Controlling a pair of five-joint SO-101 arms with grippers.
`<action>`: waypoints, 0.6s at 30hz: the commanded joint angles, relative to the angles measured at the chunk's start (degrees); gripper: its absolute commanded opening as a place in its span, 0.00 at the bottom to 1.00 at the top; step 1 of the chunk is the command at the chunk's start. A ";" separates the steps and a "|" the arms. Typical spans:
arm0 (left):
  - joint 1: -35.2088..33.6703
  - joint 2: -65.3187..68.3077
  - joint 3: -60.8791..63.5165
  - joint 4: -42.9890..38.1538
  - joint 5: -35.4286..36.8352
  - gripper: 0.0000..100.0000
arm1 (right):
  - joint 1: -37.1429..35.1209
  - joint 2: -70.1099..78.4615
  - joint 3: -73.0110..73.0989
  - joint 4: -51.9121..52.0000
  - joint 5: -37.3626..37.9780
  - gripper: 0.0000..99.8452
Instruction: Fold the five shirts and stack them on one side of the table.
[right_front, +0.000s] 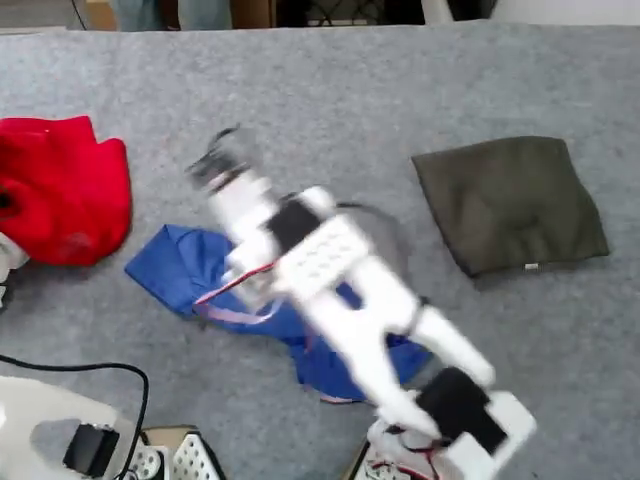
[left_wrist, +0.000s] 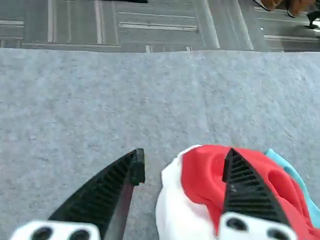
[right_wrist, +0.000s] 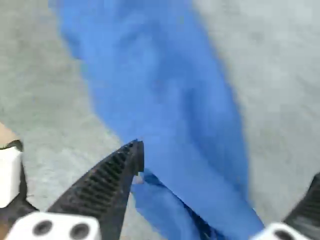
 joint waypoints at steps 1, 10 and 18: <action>-1.36 -0.79 -0.31 0.26 0.26 0.27 | -5.54 6.64 -3.82 -5.54 -1.32 0.44; -1.63 2.55 -0.48 0.26 0.26 0.27 | -5.36 26.86 -17.63 -8.44 -2.99 0.18; -1.36 4.31 -0.75 0.26 -3.08 0.27 | 0.97 34.24 -34.33 1.14 -2.73 0.02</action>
